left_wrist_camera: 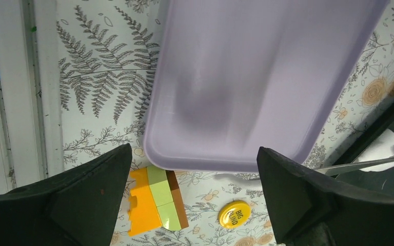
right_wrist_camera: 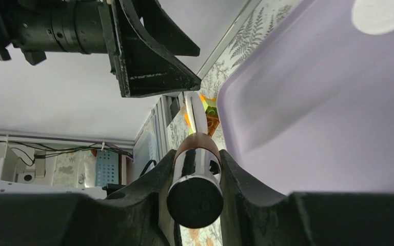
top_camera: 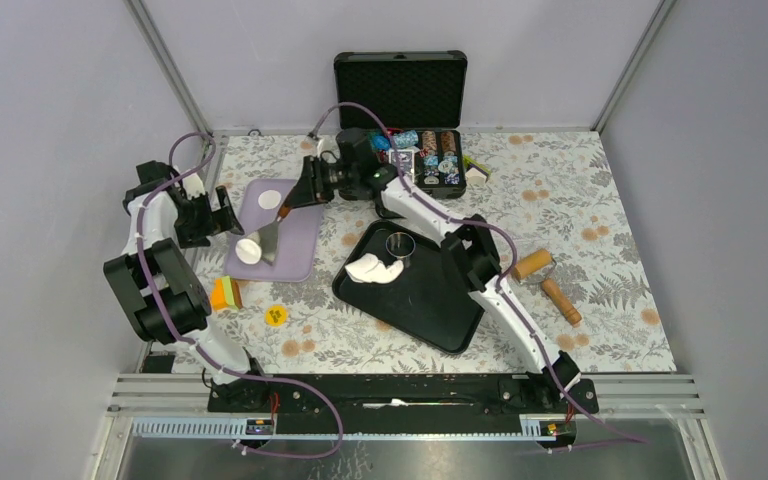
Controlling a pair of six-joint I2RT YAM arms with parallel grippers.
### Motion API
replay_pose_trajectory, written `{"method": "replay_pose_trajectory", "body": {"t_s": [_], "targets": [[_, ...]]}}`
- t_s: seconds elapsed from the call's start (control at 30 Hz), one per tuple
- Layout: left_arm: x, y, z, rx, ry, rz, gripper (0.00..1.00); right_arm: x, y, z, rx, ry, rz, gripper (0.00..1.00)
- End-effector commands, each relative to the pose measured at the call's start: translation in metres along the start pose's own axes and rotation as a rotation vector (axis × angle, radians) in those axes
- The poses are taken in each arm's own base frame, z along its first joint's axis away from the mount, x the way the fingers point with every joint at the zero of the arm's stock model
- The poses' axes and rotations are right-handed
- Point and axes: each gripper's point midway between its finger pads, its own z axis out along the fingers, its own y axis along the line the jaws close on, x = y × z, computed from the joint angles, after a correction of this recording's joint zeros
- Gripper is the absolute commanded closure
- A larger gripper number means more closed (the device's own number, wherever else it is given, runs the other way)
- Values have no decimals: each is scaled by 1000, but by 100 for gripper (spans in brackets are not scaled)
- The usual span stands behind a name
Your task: Roll out the dumpling wrappers from the dough
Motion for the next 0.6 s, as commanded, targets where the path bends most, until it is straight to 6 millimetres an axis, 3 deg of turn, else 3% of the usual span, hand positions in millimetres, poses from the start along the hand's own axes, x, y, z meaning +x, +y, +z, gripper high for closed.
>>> {"method": "replay_pose_trajectory", "body": {"t_s": [0.0, 0.3, 0.57], "targets": [[-10, 2, -3, 62, -61, -49, 1, -3, 25, 25, -93, -43, -68, 100], [-8, -7, -28, 190, -138, -73, 1, 2, 23, 51, -111, -80, -118, 100], [-3, -6, -25, 219, -131, -88, 1, -2, 28, 50, -152, -93, -106, 100]]}}
